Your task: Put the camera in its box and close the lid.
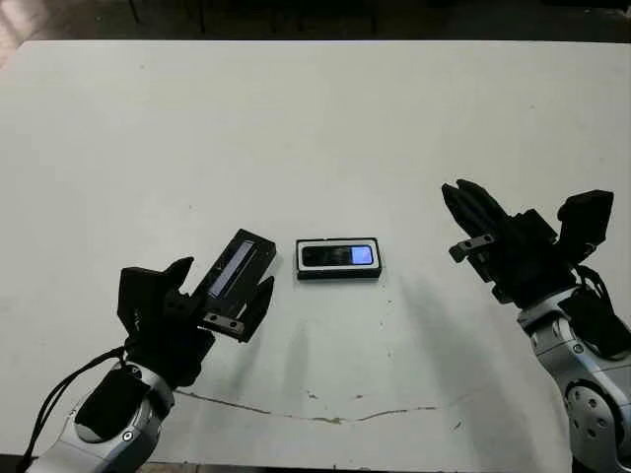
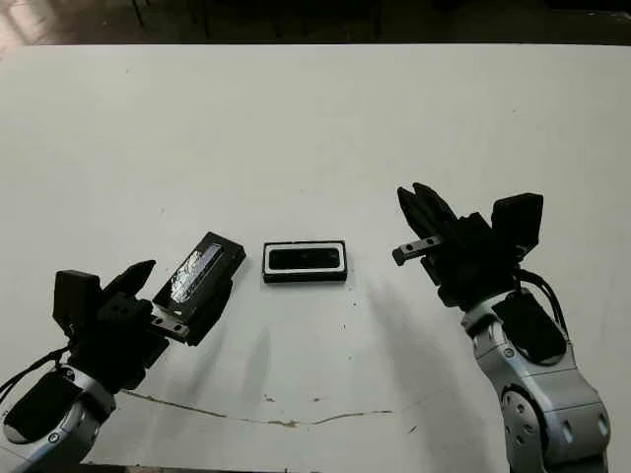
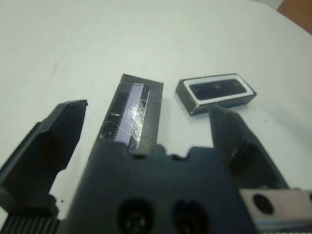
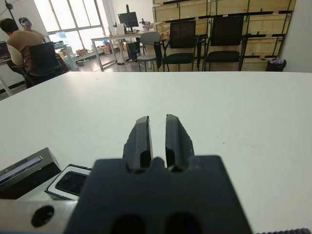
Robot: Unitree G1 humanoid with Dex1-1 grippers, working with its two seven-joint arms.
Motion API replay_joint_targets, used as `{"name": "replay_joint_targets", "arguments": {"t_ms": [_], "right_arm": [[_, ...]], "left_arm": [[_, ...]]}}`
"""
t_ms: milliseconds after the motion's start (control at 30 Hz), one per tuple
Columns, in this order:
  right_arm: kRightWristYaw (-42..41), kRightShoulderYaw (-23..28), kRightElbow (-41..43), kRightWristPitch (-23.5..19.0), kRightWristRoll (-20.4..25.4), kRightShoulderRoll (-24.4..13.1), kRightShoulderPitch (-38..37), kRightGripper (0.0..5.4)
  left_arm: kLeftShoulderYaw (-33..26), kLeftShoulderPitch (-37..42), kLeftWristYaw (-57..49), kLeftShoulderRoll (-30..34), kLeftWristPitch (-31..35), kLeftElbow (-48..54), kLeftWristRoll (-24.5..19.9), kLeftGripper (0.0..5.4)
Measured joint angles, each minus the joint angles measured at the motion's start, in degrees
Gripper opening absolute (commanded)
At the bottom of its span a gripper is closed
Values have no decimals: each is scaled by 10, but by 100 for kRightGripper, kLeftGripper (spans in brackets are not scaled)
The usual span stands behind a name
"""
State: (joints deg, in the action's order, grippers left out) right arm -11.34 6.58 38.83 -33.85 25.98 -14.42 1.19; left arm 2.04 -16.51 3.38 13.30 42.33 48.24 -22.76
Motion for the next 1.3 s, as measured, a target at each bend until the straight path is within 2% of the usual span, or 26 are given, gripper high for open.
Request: {"name": "replay_joint_targets", "arguments": {"t_ms": [300,500,1033,1300], "right_arm": [[0,2,0,0,3,0,-3,0],[-5,3,-1,6,10,0,-3,0],[-5,3,-1,10,11,0,-9,0],[-5,4,-1,10,13,0,-12,0]], "left_arm": [[17,6,-20,-4,-7,-19,59,539],[20,6,-24,-11,-11,-24,83,539],[5,22,38,2,12,-63,70,539],[6,36,33,10,27,-92,90,539]]}}
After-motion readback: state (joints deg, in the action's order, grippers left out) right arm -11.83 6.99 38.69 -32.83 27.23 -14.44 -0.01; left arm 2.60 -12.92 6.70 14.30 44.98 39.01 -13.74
